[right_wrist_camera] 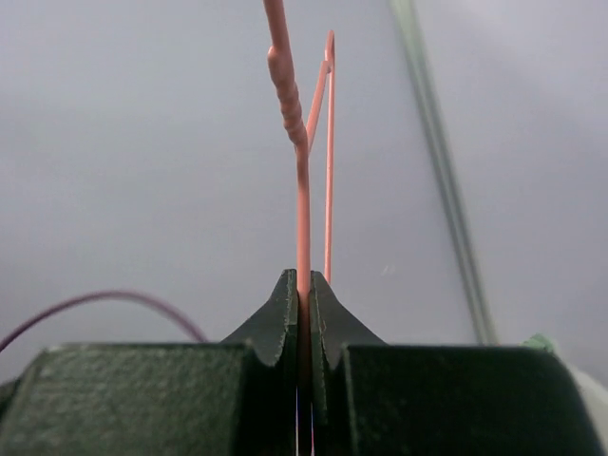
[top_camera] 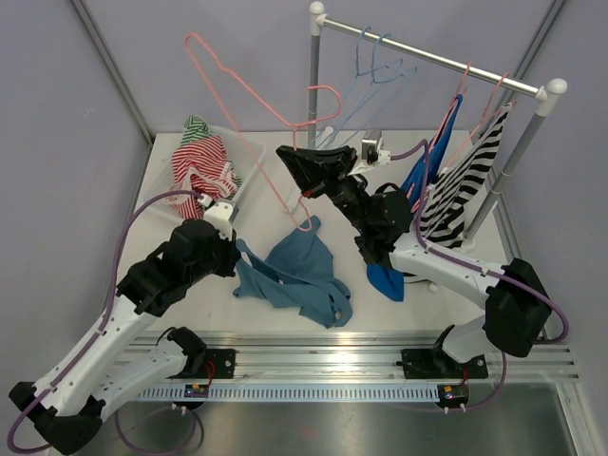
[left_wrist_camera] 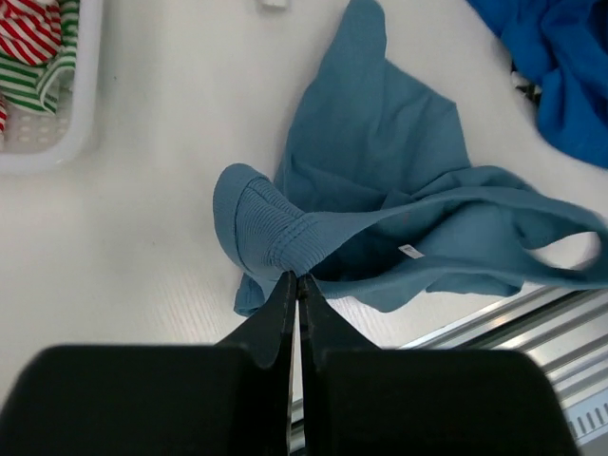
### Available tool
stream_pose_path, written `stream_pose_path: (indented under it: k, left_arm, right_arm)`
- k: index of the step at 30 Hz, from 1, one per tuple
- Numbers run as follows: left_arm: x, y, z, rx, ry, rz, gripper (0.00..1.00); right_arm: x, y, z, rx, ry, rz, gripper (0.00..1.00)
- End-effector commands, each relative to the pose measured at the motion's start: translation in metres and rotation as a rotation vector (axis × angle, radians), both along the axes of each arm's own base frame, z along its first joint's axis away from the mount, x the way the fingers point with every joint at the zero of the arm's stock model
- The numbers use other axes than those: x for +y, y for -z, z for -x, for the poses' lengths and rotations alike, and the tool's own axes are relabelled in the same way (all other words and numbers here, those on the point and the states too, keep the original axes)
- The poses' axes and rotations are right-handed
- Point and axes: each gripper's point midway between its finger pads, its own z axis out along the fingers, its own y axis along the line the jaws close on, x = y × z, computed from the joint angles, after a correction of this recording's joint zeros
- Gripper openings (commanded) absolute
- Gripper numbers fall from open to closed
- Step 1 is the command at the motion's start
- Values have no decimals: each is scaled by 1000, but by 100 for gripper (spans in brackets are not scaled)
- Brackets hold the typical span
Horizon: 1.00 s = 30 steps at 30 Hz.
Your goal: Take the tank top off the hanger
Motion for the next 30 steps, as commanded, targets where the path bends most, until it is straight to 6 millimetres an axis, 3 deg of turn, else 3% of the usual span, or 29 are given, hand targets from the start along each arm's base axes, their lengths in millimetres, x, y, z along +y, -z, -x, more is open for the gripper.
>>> stream_pose_path:
  k: [1,3,4,6,7,8,9,10,12,14,15,17,18,19,21,22,23,24,30]
  left_arm:
    - [3,-1,-12,-59,-26,-11,0]
    - [16,8,-18,-40,-115,-60,0]
    - [32,10,-24,-54,-202,-110,0]
    - [44,14,-26,-38,-274,-145,0]
    - [48,14,-28,-40,-294,-149,0]
    - [49,15,-28,-39,-298,-146,0]
    - [48,13,-30,-45,-301,-132,0]
    - [49,12,-30,-43,-301,-118,0]
    - [46,9,-32,-53,-281,-88,0]
    - [43,6,-34,-54,-257,-47,0]
    - [41,5,-34,-54,-244,-34,0]
    - [37,3,-34,-55,-219,1,4]
    - [37,3,-33,-55,-213,4,7]
    - [35,4,-31,-50,-201,9,13]
    - [33,1,-29,-64,-189,23,21]
    - [32,1,-28,-67,-179,29,25]
    - [32,-2,-28,-78,-177,36,36]
    - [31,-3,-27,-80,-172,39,40]
    - [27,-3,-25,-76,-146,50,83]
  right_arm:
    - [-54,-78,-14,-87,239,-307,0]
    - [-51,-75,-20,-80,276,-253,0]
    - [-52,-76,-22,-68,292,-240,0]
    - [-51,-66,-31,-15,349,-113,0]
    - [-55,-71,-36,20,383,-80,0]
    - [-56,-69,-39,49,408,-17,0]
    - [-51,-44,-46,131,428,143,0]
    - [-56,-57,-43,137,432,173,0]
    - [-60,-38,-42,204,444,292,0]
    - [-66,-37,-36,209,447,346,0]
    - [-70,-21,-34,248,453,421,0]
    - [-89,-19,-36,323,522,468,0]
    - [-97,3,-35,386,544,563,0]
    - [-108,-4,-34,407,577,567,0]
    - [-121,14,-27,470,599,651,0]
    - [-132,12,-25,492,634,647,0]
    - [-142,18,-20,524,648,670,0]
    - [-149,18,-16,534,658,676,0]
    - [-197,7,6,590,750,664,0]
